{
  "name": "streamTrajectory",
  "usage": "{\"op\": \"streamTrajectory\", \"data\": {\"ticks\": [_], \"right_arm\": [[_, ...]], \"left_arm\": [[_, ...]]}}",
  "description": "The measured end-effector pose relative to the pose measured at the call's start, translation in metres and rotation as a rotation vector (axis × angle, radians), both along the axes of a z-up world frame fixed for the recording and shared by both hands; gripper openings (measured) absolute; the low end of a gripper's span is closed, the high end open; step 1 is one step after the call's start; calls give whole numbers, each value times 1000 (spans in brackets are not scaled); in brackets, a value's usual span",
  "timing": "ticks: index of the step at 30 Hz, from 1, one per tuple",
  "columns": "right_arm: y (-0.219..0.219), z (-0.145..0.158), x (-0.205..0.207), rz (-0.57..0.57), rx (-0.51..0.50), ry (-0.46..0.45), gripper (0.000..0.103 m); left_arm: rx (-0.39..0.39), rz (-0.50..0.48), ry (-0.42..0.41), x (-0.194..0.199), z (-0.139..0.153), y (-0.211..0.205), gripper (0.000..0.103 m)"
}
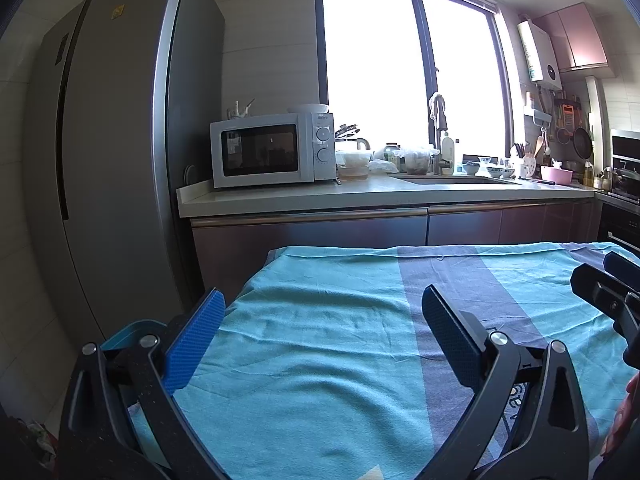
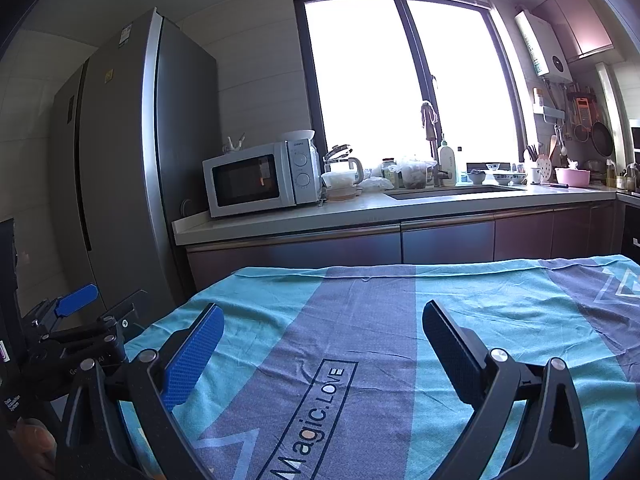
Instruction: Collect trash
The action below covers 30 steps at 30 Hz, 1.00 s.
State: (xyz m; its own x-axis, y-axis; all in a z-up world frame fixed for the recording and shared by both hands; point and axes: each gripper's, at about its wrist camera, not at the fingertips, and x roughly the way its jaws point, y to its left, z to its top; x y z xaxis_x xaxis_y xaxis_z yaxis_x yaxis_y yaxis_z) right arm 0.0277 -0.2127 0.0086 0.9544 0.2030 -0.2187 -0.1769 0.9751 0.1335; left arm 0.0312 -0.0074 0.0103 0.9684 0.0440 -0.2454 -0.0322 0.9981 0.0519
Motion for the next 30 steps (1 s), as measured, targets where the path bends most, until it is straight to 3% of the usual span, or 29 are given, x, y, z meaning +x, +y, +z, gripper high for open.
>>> {"op": "streamTrajectory", "data": {"ticks": [30], "right_arm": [[0,1,-2,-4,17,2,96]], "left_arm": [[-3,6,-1,0,0,1,97]]}}
